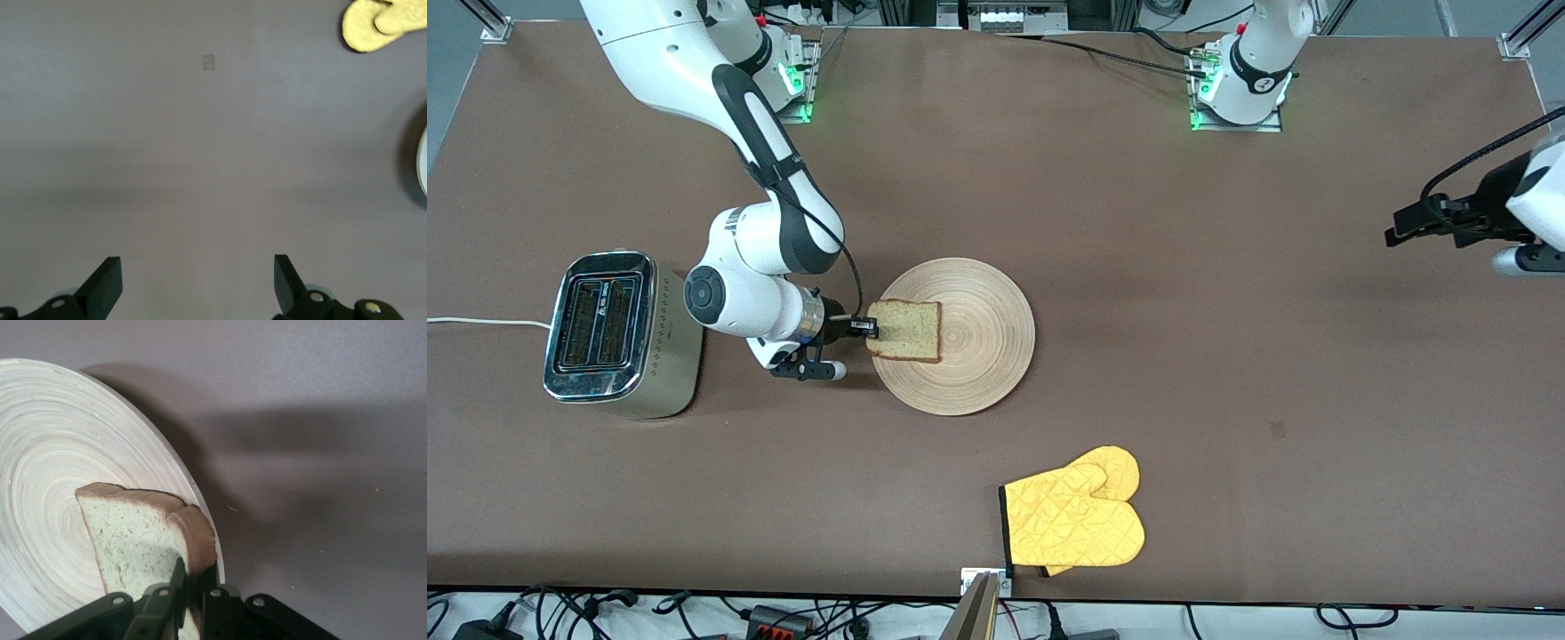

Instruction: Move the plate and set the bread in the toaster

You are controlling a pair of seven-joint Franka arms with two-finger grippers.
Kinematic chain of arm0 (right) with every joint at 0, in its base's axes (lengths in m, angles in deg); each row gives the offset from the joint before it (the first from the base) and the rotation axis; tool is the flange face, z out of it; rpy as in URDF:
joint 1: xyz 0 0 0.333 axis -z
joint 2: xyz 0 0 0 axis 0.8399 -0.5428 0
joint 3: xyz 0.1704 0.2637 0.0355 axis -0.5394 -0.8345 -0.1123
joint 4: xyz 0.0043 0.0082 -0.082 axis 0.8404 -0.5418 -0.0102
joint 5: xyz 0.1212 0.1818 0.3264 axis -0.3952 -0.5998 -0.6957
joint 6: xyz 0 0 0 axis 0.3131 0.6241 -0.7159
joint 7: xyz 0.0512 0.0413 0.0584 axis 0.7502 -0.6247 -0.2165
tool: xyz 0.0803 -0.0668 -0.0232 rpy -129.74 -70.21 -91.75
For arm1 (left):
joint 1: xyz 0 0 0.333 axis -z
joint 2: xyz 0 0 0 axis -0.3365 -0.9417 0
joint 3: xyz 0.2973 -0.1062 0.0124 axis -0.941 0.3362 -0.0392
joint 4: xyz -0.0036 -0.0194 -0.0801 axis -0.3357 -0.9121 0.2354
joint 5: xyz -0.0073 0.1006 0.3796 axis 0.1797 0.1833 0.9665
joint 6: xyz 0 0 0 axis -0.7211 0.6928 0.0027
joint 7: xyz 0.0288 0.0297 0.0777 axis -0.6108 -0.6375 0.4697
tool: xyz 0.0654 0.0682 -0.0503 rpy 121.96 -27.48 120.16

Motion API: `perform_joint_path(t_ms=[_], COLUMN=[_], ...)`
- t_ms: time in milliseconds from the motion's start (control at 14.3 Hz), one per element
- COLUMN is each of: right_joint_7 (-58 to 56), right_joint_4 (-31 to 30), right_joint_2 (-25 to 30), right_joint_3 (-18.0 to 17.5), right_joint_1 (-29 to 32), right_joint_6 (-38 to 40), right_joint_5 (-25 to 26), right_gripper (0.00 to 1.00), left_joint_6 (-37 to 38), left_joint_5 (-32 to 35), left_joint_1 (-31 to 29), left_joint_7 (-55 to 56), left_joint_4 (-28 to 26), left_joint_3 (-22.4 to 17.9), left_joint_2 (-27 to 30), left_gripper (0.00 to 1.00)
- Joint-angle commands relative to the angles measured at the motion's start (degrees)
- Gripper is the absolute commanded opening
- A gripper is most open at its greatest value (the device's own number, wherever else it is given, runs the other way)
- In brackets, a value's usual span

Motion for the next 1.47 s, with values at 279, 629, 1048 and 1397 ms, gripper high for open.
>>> perform_joint_path(t_ms=[279, 629, 1048, 1397], right_joint_7=[0.81, 1.69, -1.02, -5.7], right_joint_4=[0.89, 9.12, 22.51, 22.43], right_joint_2=[3.36, 9.87, 10.05, 11.19], right_joint_3=[0.56, 8.53, 19.52, 20.77], right_joint_1=[-0.99, -0.11, -0.11, -0.2], right_joint_6=[1.43, 21.84, 42.92, 38.36], right_joint_5=[-0.51, 10.45, 26.98, 43.23], right_gripper=[0.0, 0.0, 0.0, 0.0], left_joint_6=[-2.79, -2.79, -2.44, -1.74], left_joint_5=[1.08, 3.01, 3.01, 3.01], left_joint_1=[0.04, -0.13, -0.31, -0.22], left_joint_7=[2.58, 2.66, 2.58, 2.66], left_joint_4=[-4.15, -4.06, -3.97, -3.97], left_joint_3=[1.11, 3.83, 3.83, 3.83], left_joint_2=[3.57, 3.83, 3.92, 3.92], left_gripper=[1.0, 1.0, 1.0, 1.0])
